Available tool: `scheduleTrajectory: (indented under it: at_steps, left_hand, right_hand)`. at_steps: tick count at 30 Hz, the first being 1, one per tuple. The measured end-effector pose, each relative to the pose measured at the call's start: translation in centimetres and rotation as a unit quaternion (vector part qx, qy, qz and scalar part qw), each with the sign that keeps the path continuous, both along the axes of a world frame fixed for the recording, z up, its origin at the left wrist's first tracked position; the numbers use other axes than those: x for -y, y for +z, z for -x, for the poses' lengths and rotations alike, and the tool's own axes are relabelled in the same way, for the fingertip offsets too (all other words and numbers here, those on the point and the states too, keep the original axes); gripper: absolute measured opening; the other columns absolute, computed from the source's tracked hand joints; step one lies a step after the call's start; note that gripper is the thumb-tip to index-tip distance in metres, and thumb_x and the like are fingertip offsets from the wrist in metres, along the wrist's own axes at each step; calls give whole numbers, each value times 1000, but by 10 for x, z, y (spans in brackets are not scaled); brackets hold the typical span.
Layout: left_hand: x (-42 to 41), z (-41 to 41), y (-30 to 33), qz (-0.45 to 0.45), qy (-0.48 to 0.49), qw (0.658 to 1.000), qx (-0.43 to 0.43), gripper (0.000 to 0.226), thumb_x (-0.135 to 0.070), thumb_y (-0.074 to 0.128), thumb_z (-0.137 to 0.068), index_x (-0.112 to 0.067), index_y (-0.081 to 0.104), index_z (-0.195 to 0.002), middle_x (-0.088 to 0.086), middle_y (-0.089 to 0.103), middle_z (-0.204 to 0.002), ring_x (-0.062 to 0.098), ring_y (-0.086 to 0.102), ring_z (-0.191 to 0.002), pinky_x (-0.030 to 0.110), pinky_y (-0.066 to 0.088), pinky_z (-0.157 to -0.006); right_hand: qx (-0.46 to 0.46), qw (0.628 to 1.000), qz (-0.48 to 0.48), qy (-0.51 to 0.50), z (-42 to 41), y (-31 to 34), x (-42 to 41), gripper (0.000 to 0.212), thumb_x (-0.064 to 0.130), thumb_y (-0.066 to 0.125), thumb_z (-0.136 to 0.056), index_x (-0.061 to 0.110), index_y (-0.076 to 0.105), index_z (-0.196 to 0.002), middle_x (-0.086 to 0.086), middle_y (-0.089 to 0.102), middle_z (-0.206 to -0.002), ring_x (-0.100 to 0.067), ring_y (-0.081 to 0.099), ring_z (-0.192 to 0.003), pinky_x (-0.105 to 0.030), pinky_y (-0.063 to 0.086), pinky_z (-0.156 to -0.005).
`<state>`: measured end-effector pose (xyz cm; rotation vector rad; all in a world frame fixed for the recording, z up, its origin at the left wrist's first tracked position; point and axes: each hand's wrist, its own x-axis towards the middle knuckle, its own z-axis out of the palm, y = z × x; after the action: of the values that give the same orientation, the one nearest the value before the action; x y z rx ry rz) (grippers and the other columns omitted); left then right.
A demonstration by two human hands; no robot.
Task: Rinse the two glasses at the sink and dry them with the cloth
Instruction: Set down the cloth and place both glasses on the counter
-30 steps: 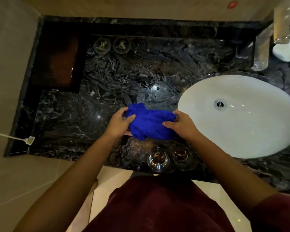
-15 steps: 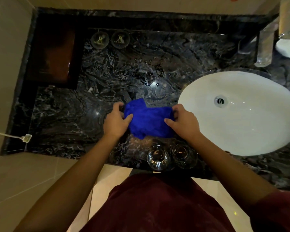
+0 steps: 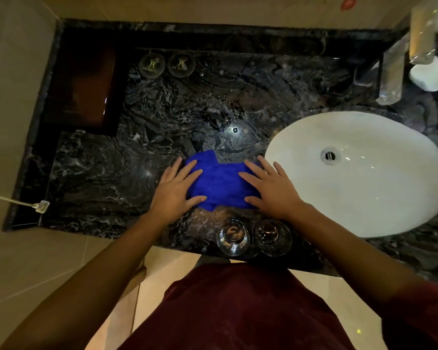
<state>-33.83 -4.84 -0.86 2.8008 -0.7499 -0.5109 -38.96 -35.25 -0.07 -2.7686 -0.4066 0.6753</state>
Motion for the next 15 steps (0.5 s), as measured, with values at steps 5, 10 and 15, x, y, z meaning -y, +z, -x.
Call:
scheduleTrajectory:
  at_steps: [5,10,15]
  left_hand:
    - [5,-1,-1,-5,3,1000,-7,78,-60,69,-88,-21,48,-152,5,34,-167,37,19,-157,61,24,-123]
    - [-2,-9,2,2,-11,999,-34,80,-54,76,-85,-25,47,-153,1,31,-168,34,17,-158,58,23,-124]
    - [4,-8,11,-12,-7,999,-43,80,-52,76,-86,-24,45,-154,2,27,-169,34,13,-158,59,22,-124]
  right_hand:
    - [7,1000,6,-6,2,-3,1,76,61,55,-97,35,27,-162,-3,7,-175,-32,-1,-161,-55,5,-129]
    - [18,999,1,-30,3,-4,9,74,63,58,-94,38,33,-159,-7,10,-174,-36,4,-160,-58,9,-128]
    - [2,998,-24,-53,6,3,9,76,57,62,-94,34,32,-160,-9,10,-174,-36,7,-160,-55,15,-128]
